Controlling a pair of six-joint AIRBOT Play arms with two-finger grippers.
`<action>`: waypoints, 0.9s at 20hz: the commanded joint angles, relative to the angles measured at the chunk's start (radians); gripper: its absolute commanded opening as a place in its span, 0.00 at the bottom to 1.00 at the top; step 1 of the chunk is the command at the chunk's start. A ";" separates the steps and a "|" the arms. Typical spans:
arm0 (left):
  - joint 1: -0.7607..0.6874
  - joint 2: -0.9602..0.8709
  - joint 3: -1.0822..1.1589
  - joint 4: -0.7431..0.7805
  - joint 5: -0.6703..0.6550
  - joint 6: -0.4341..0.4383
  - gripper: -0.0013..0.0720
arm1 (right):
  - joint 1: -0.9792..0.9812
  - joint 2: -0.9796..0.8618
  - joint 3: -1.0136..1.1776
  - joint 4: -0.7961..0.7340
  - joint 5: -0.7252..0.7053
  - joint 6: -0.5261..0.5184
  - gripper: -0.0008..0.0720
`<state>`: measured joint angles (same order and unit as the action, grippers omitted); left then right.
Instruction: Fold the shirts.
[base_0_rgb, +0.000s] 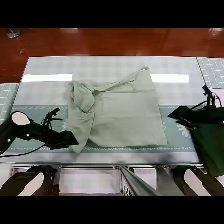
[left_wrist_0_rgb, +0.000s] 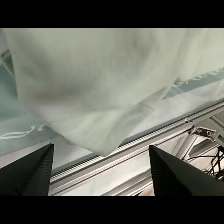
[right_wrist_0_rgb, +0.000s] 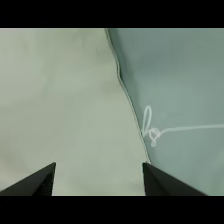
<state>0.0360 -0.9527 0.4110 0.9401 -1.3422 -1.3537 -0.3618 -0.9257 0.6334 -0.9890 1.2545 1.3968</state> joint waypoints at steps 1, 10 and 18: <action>-0.008 0.010 -0.055 -0.068 0.027 0.008 0.97 | -0.003 0.027 -0.056 0.026 0.017 -0.023 0.87; -0.223 0.010 -0.136 -0.187 0.349 -0.019 0.30 | -0.003 0.027 -0.056 -0.114 0.060 0.035 0.87; -0.222 0.010 -0.039 -0.186 0.302 0.034 0.05 | -0.002 0.027 -0.198 -0.131 0.086 0.068 0.87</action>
<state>-0.1829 -0.9436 0.3435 0.7570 -1.0393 -1.3270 -0.3637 -0.8997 0.4992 -1.1282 1.3453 1.4544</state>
